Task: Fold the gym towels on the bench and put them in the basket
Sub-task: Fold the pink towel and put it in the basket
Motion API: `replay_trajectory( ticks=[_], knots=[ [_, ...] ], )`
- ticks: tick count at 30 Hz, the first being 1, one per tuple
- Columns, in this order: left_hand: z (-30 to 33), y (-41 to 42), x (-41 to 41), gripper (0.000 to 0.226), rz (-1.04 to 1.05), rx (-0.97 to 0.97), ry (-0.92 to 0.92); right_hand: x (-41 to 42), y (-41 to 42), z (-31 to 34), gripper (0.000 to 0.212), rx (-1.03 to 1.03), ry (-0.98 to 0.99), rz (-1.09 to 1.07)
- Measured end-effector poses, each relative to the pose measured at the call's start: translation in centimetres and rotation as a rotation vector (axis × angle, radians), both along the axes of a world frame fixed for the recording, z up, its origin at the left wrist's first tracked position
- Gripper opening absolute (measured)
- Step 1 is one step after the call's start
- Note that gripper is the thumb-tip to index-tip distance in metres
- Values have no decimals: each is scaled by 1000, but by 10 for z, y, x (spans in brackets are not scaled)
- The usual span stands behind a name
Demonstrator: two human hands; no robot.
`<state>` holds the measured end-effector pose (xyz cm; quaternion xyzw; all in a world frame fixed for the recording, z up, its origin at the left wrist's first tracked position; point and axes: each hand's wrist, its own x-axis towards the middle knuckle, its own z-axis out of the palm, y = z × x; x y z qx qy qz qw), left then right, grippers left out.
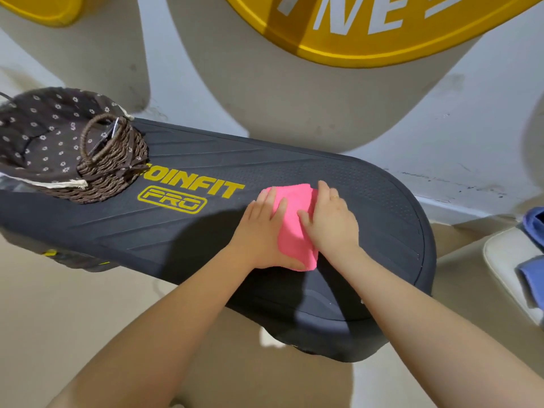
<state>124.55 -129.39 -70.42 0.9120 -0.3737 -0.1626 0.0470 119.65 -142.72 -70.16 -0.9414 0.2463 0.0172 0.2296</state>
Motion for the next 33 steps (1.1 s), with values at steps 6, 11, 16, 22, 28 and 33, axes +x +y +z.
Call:
replay_trajectory(
  ticks=[6, 11, 16, 22, 28, 33],
  knots=[
    [9, -6, -30, 101, 74, -101, 209, -14, -3, 3, 44, 496, 92, -89],
    [25, -18, -41, 71, 534, -519, 696, -8, -1, 18, 24, 950, 199, -253],
    [11, -5, -21, 49, 772, -834, 882, -7, 3, 29, 17, 1103, 25, -85],
    [45, 18, -12, 51, 843, -1144, 895, 5, 50, 37, 28, 675, -177, 191],
    [90, 75, 34, 39, 795, -1305, 792, 37, 110, 77, 45, 616, -374, 551],
    [112, 150, 83, 33, 802, -1338, 664, 80, 155, 106, 50, 718, -371, 681]
  ],
)
